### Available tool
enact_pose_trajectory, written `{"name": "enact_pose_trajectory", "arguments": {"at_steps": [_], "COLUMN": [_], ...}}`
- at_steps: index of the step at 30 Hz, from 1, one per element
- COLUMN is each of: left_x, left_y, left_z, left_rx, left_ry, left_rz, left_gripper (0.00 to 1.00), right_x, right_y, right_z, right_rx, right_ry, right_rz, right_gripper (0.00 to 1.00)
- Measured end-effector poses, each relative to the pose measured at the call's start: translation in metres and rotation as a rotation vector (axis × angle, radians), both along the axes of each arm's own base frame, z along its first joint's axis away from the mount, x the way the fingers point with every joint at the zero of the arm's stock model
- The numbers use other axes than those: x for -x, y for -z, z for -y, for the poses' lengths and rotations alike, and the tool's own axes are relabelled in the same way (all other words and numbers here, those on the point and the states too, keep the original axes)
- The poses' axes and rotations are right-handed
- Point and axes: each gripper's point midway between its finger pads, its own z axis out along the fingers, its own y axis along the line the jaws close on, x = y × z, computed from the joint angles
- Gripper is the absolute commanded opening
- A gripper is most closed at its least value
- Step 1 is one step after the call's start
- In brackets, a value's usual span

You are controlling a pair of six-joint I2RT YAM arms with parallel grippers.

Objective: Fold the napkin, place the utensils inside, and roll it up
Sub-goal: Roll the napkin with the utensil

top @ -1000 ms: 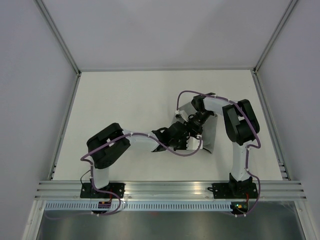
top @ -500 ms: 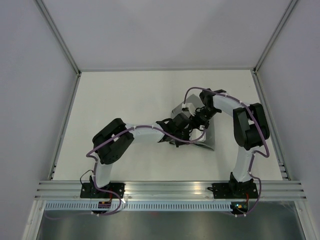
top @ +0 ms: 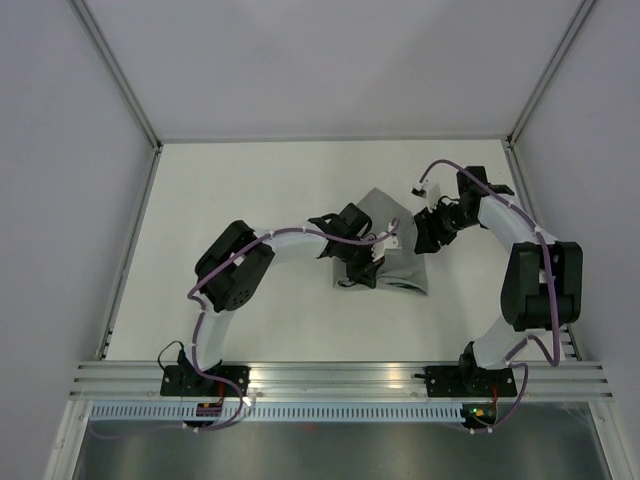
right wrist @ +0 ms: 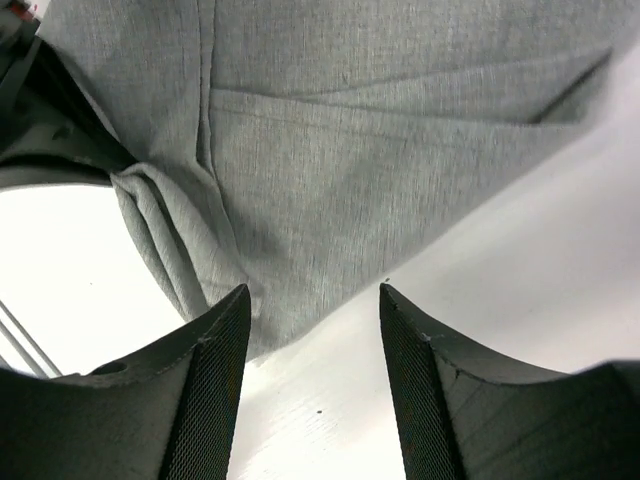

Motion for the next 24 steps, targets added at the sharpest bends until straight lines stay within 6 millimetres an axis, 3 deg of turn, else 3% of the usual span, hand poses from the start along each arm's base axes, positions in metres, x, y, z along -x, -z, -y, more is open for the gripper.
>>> {"name": "enact_pose_trajectory", "arguments": {"at_steps": [11, 19, 24], "left_x": [-0.003, -0.005, -0.005], "left_y": [0.000, 0.001, 0.001], "left_z": [-0.005, -0.012, -0.013], "left_rx": [0.034, 0.036, 0.039], "left_ry": [-0.006, -0.026, -0.028], "left_rz": [-0.374, -0.561, -0.618], "left_gripper": [0.02, 0.02, 0.02], "right_x": [0.042, 0.081, 0.089], "right_y": [-0.016, -0.009, 0.001], "right_z": [-0.002, -0.049, -0.073], "right_rx": [0.022, 0.093, 0.143], "right_ry": [-0.105, -0.368, -0.481], "right_rz": [0.260, 0.493, 0.570], "right_gripper": [0.62, 0.63, 0.63]}}
